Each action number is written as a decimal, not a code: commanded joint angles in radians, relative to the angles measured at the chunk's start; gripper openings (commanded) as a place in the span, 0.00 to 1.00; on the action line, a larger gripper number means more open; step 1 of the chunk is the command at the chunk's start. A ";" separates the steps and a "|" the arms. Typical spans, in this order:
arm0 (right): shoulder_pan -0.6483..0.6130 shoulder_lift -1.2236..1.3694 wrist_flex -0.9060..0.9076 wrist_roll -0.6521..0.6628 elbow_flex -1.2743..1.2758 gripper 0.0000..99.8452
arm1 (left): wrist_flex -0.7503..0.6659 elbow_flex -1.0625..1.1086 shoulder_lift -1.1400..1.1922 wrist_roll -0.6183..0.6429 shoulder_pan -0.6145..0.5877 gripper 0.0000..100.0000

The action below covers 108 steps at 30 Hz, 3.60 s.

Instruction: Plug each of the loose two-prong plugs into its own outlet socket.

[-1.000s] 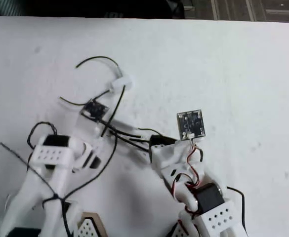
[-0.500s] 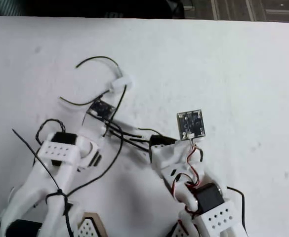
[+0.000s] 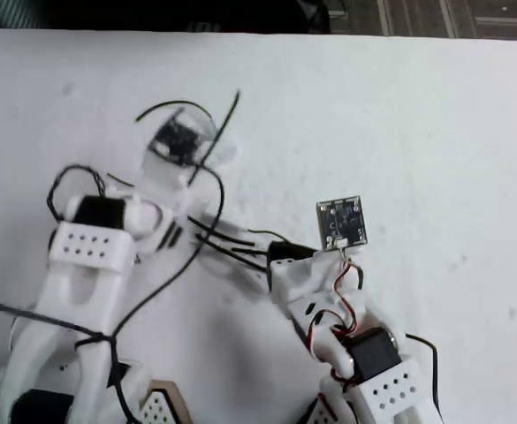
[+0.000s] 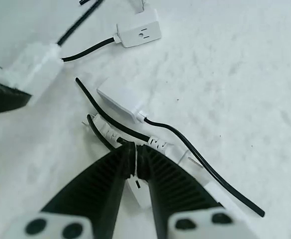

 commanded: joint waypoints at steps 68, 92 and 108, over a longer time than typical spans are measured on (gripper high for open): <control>0.407 -0.012 -0.007 0.284 -0.106 0.02 | 0.226 -0.410 0.515 -0.169 0.159 0.26; 0.188 0.298 0.294 0.789 -0.221 0.02 | -0.230 0.310 -0.022 -0.026 -0.199 0.26; 0.185 0.969 0.489 0.816 -0.529 0.10 | -0.261 0.333 -0.016 -0.026 -0.217 0.26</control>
